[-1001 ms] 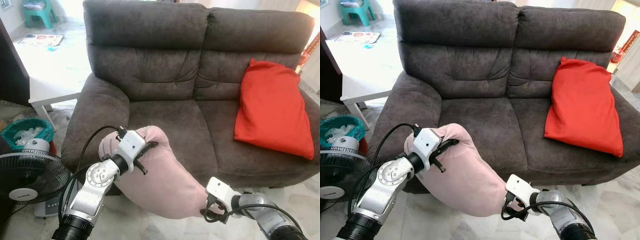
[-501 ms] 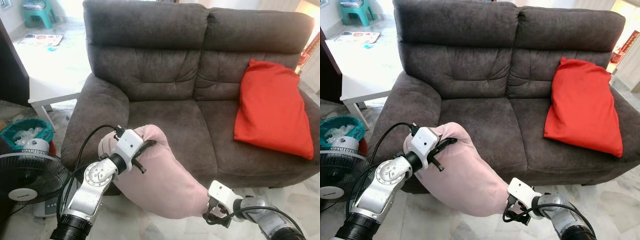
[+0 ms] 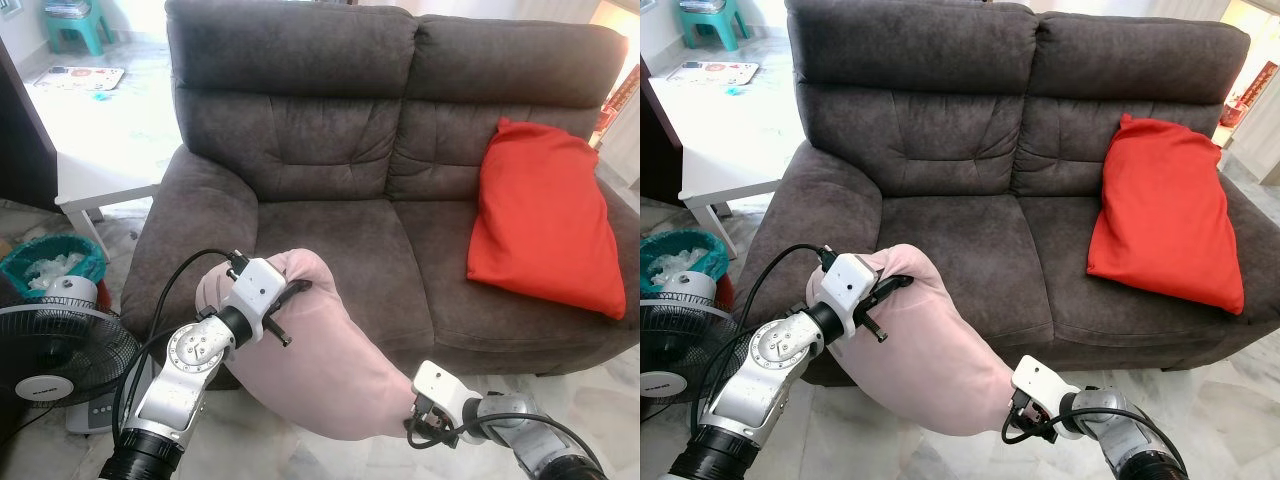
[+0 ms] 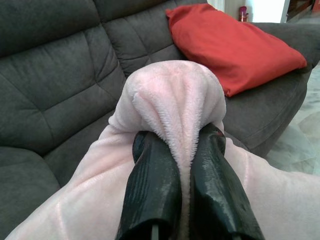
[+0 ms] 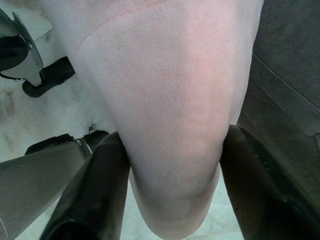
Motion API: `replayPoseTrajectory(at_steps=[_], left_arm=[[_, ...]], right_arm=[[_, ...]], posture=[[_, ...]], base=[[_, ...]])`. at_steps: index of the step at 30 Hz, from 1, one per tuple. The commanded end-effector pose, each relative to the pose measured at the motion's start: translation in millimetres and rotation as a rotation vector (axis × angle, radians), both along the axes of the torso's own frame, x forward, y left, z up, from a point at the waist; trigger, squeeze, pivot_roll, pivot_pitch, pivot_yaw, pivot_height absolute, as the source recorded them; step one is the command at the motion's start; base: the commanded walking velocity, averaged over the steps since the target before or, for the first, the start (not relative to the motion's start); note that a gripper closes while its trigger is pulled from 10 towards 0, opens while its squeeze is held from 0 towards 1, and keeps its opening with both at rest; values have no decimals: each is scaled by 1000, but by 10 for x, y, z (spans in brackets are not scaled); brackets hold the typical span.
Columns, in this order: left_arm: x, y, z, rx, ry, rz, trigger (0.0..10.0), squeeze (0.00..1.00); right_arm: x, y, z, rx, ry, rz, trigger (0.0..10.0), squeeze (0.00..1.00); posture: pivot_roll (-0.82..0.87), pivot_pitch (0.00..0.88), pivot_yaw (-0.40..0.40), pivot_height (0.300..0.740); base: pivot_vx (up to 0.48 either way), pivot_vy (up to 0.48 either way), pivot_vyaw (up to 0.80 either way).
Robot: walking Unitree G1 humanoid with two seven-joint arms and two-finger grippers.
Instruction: Move the pillow to the sofa from floor
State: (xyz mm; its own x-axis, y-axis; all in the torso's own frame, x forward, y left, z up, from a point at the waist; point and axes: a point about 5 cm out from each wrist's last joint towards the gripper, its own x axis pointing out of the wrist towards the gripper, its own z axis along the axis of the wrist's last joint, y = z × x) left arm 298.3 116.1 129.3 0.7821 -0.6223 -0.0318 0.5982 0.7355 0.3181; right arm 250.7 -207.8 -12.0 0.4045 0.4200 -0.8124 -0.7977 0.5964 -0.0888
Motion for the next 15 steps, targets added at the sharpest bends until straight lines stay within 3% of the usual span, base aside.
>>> replayPoseTrajectory(at_steps=[1, 15], left_arm=[[44, -46, 294, -30, -132, -12, 10000, 0], [32, -97, 237, -3, -119, -32, 10000, 0]], right_arm=[[16, -26, 17, 8, -7, -12, 0, 0], [36, -9, 42, 14, -17, 7, 0, 0]], posture=[[160, 0, -130, 740], [156, 0, -129, 740]], base=[[0, 0, 0], [0, 0, 0]])
